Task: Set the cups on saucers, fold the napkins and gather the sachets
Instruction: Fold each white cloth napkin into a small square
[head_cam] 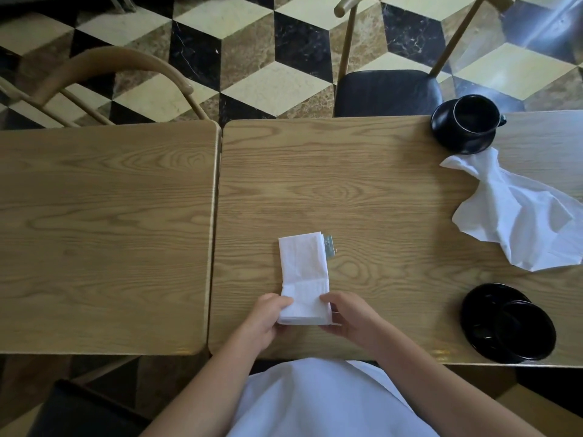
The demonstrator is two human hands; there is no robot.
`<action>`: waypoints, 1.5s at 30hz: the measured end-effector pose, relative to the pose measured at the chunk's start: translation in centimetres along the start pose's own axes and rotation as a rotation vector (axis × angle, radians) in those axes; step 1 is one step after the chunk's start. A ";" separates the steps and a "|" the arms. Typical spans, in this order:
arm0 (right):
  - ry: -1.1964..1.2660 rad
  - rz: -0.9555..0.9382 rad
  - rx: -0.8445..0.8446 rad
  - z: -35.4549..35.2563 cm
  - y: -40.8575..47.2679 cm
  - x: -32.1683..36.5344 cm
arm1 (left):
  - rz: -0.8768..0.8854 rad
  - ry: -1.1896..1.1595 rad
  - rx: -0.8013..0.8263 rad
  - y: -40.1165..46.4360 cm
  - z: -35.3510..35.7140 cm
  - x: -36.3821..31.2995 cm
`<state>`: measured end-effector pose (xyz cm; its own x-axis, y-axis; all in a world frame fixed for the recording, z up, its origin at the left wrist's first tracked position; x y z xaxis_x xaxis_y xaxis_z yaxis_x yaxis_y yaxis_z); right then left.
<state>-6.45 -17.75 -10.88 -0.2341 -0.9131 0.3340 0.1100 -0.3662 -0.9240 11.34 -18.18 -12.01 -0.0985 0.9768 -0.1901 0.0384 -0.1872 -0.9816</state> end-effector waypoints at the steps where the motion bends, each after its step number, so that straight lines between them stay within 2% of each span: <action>1: -0.061 -0.021 -0.013 -0.2 -0.1 0.5 | 0.010 -0.002 -0.022 -0.3 -0.2 -0.4; 6: -0.195 -0.115 -0.027 0.3 -0.6 3.0 | 0.070 -0.085 -0.062 -1.4 -1.1 -2.5; 10: -0.171 -0.184 -0.031 1.2 -0.6 5.5 | 0.069 -0.200 0.020 -2.0 -0.4 -4.5; 14: -0.165 -0.167 -0.034 1.7 -0.3 7.7 | 0.070 -0.268 0.051 -2.2 0.0 -6.4; 22: -0.249 -0.119 -0.018 2.0 2.0 11.1 | 0.056 -0.118 0.044 -0.6 0.2 -9.1; 29: -0.330 -0.186 -0.029 1.0 4.5 11.8 | 0.164 0.018 0.005 1.2 0.3 -10.9; 35: -0.298 -0.220 -0.069 0.5 6.0 11.5 | 0.166 0.010 -0.099 2.8 0.2 -11.1; 38: -0.241 -0.306 -0.140 0.8 4.9 12.2 | 0.213 -0.005 -0.213 2.5 -0.2 -11.4; 39: -0.218 -0.342 -0.157 1.0 4.3 12.0 | 0.287 0.095 -0.273 1.9 -0.4 -11.9; 41: -0.328 -0.406 -0.137 2.0 3.0 10.9 | 0.529 0.531 -0.392 0.0 -0.1 -13.0; 43: -0.771 -0.525 -0.045 3.9 1.6 9.9 | 0.755 0.948 -0.341 -1.9 2.3 -12.6; 45: -1.231 -0.667 0.026 5.9 0.7 9.6 | 0.875 1.210 -0.241 -2.7 4.5 -11.5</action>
<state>-2.93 -27.89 -7.24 0.7369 -0.1325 0.6628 0.3362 -0.7789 -0.5295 7.92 -29.36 -7.26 0.8900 0.0865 -0.4477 -0.1813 -0.8338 -0.5215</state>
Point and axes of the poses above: each hand's wrist, its own y-axis towards the middle knuckle, its own z-axis out of the palm, x = y × z, the point moved 9 cm from there along y, towards the middle knuckle, and after that the axes turned 7 degrees about -z, right-handed, at the moved point
